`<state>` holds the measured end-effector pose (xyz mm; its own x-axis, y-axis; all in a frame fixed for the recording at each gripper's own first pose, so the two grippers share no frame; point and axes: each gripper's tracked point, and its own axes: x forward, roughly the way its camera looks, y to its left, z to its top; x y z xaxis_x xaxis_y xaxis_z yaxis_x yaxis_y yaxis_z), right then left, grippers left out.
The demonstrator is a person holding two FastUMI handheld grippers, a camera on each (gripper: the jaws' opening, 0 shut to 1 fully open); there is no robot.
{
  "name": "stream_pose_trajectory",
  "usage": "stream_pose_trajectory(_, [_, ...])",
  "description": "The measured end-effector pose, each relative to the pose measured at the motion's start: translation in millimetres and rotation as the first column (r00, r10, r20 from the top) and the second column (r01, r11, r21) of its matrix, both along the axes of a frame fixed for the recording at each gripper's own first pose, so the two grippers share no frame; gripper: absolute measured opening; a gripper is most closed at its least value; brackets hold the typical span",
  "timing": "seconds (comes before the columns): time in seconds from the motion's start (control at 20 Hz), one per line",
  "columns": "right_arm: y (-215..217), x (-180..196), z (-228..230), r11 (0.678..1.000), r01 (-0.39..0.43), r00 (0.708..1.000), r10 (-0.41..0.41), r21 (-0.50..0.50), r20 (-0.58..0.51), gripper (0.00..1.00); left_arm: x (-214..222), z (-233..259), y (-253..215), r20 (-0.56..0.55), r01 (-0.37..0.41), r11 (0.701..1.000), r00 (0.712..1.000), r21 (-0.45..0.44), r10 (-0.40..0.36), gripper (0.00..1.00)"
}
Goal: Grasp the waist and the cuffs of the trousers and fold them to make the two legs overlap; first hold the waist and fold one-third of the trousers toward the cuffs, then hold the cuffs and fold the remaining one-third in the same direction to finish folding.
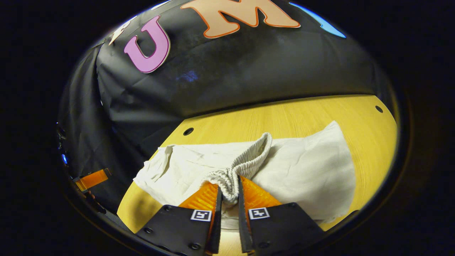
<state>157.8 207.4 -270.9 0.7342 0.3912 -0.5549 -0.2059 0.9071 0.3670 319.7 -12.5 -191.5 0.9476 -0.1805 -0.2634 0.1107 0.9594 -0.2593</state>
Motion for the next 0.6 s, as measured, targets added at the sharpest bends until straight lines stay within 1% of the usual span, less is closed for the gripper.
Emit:
stream_pose_trajectory(0.05, [1,-1,-6,1.0,-0.017,1.0,0.017,-0.001,-0.014,0.22,2,-1,2,-0.005,-0.019,1.0,1.0,-0.004,0.019,0.96])
stream_pose_trajectory(0.1, [2,-3,-10,0.999,-0.033,0.999,0.033,-0.006,-0.021,0.28,3,-3,2,-0.012,-0.034,0.999,0.999,-0.01,0.034,0.96])
stream_pose_trajectory(0.15, [7,-10,-11,0.998,-0.057,0.998,0.057,0.006,-0.024,0.5,3,-4,4,-0.022,-0.047,0.999,0.999,-0.014,0.046,0.96])
stream_pose_trajectory(0.25, [9,-19,-4,0.998,-0.065,0.998,0.065,-0.007,-0.005,0.95,6,-8,7,-0.036,-0.071,0.997,0.997,-0.007,0.071,0.96])
stream_pose_trajectory(0.35, [5,-24,2,0.997,-0.054,0.998,0.055,-0.047,0.023,0.96,10,-12,10,-0.052,-0.096,0.995,0.994,0.004,0.096,0.95])
stream_pose_trajectory(0.55, [-12,-36,15,0.999,-0.005,1.0,0.006,-0.035,0.026,0.96,14,-16,13,-0.103,-0.131,0.991,0.986,-0.001,0.13,0.96])
stream_pose_trajectory(0.6, [-20,-39,19,0.999,0.01,1.0,-0.009,-0.043,0.027,0.92,15,-21,15,-0.112,-0.138,0.99,0.984,-0.002,0.137,0.96])
